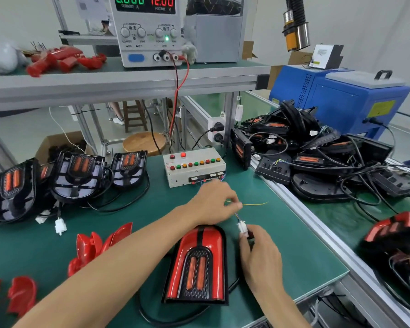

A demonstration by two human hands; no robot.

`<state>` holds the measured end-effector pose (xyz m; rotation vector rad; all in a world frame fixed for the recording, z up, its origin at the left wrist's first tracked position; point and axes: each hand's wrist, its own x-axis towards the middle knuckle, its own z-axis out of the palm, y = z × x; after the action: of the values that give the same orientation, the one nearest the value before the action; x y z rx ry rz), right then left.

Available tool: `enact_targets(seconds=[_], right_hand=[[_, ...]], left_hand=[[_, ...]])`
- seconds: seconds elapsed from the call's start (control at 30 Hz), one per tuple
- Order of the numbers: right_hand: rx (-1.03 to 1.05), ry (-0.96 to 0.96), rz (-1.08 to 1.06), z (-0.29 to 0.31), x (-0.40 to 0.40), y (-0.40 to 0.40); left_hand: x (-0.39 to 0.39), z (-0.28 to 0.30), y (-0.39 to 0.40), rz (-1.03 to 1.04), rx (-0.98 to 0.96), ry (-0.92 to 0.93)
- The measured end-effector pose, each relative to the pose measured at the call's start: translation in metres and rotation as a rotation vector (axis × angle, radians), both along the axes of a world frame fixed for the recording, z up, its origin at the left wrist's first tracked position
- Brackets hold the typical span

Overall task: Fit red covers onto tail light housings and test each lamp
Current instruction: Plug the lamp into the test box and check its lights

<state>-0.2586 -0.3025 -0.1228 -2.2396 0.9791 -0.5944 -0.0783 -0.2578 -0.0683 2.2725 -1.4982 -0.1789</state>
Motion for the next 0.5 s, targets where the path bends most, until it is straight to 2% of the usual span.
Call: enact_targets(seconds=[0.03,0.1,0.17,0.23,0.3,0.4,0.5], right_hand=[[-0.008,-0.002,-0.001,-0.001,0.001,0.000],[-0.041,0.016,0.014,-0.004,0.003,-0.001],[-0.070,0.040,0.029,-0.005,0.006,-0.004],[-0.083,0.056,0.036,-0.006,0.009,-0.007],[-0.093,0.057,0.040,-0.008,0.011,-0.009],[-0.112,0.035,0.049,-0.011,0.013,-0.012],[-0.181,0.035,0.113,-0.012,0.014,-0.017]], left_hand=[[0.003,0.001,0.000,0.104,0.011,-0.047],[0.010,0.003,0.004,0.304,0.171,-0.043],[0.015,0.001,0.008,0.411,0.328,-0.020],[0.017,-0.002,0.008,0.461,0.372,0.065],[0.017,-0.005,0.005,0.446,0.336,0.230],[0.015,-0.008,-0.004,0.388,0.182,0.511],[0.014,-0.009,-0.016,0.305,0.060,0.414]])
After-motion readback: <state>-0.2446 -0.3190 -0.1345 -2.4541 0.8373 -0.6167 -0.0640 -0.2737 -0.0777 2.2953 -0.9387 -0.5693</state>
